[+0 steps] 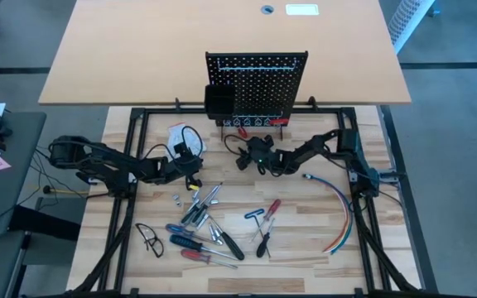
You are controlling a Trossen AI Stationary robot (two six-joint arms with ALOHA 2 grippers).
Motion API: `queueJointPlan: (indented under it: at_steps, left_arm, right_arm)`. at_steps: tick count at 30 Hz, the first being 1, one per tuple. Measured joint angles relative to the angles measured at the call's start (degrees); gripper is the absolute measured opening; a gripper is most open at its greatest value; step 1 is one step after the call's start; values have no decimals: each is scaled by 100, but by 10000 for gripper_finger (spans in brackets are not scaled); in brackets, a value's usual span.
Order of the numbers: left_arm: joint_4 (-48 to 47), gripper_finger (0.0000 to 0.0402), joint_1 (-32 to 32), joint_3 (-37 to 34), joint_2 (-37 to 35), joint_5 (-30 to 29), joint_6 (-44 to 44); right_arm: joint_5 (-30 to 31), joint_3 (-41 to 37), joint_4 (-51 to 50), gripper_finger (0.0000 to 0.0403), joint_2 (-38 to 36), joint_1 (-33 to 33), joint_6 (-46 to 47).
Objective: Hang tools onto peg board
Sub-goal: Hang the red allen wrench on the pegboard
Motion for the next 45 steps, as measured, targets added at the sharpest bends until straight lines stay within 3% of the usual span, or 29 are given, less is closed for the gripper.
queueJointPlan:
  at_steps: [5,15,22,29,35,39,45]
  left_arm:
    - [9,0,0,0,0,0,-7]
    - [7,0,0,0,0,0,-34]
    - [-13,0,0,-1,0,0,-37]
    - [-12,0,0,-2,0,0,-37]
    - [-13,0,0,-2,0,0,-37]
    - [-2,0,0,-2,0,-1,-37]
    - [-7,0,0,-2,0,0,-37]
  right_arm:
    - [-185,6,-232,240,-7,-99,110]
    - [-308,2,-170,328,4,-162,186]
    - [-72,4,-307,311,0,-102,523]
    - [817,-35,-293,287,-92,137,193]
    - [1014,-40,61,286,14,32,388]
    - [1138,-40,755,286,257,6,348]
    - [1171,-45,2366,286,706,169,-562]
